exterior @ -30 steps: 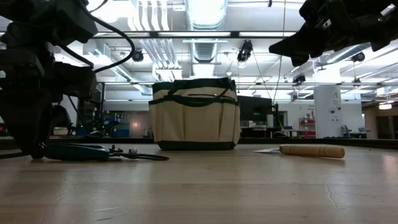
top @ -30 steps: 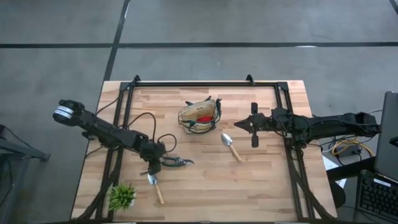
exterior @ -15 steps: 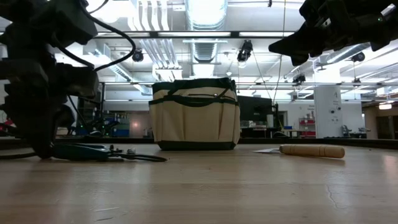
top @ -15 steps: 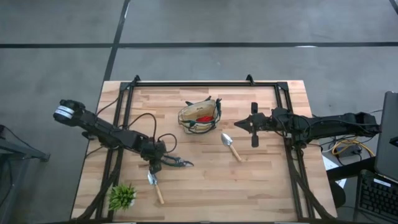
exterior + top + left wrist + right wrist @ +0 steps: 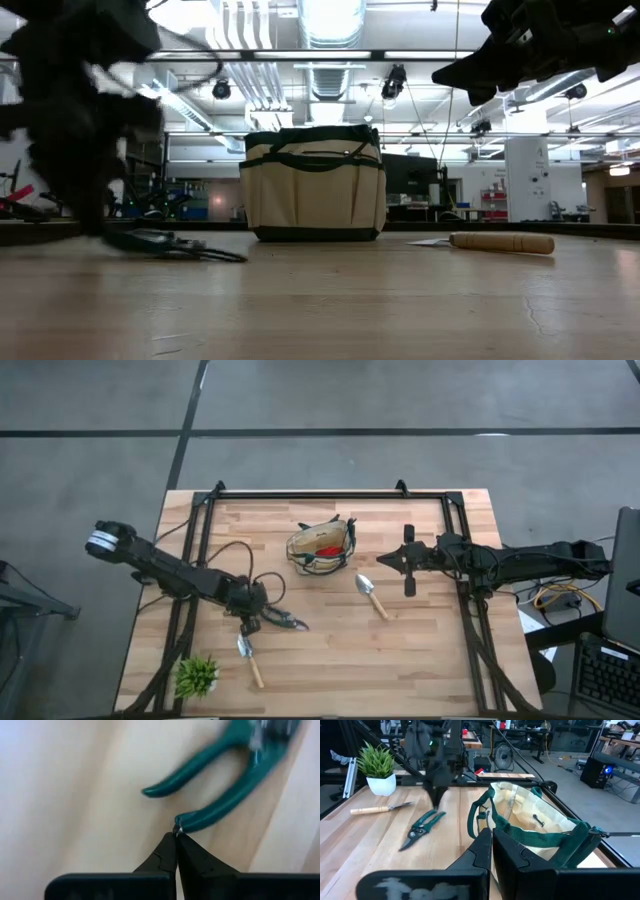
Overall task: Pick & Place Garden tools in Gardening bag
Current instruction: Put the green shear scissors into the brown gardening bag
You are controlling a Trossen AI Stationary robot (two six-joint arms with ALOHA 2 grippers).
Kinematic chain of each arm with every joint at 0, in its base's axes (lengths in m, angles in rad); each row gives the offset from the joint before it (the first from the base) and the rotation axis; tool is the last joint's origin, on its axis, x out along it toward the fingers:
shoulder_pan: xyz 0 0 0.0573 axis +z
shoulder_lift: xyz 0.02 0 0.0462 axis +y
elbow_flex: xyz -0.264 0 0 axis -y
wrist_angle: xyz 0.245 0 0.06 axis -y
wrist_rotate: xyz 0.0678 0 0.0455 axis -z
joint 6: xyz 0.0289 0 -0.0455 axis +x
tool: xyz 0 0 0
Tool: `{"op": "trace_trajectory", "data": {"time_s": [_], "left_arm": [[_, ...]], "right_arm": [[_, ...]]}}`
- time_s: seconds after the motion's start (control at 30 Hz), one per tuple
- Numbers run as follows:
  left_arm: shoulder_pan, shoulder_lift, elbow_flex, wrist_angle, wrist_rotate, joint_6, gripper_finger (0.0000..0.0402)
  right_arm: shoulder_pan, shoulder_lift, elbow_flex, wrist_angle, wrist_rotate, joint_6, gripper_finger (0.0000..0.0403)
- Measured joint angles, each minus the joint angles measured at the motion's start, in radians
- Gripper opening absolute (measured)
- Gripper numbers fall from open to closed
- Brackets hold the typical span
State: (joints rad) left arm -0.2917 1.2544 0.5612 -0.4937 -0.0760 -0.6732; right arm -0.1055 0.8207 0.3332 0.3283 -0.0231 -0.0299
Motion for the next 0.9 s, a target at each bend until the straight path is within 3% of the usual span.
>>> {"op": "trace_trajectory", "data": {"time_s": [0.4, 0.63, 0.9], "left_arm": [[0.043, -0.121, 0.183, -0.203, -0.275, 0.078, 0.0004], [0.099, -0.132, 0.269, -0.198, -0.353, 0.044, 0.0003], [0.14, -0.132, 0.359, -0.197, -0.356, -0.017, 0.0003]], "right_arm": [[0.0, 0.0, 0.0, -0.001, 0.0, -0.013, 0.0008], [0.0, 0.0, 0.0, -0.002, 0.0, -0.017, 0.0008], [0.0, 0.0, 0.0, -0.002, 0.0, -0.021, 0.0008]]}}
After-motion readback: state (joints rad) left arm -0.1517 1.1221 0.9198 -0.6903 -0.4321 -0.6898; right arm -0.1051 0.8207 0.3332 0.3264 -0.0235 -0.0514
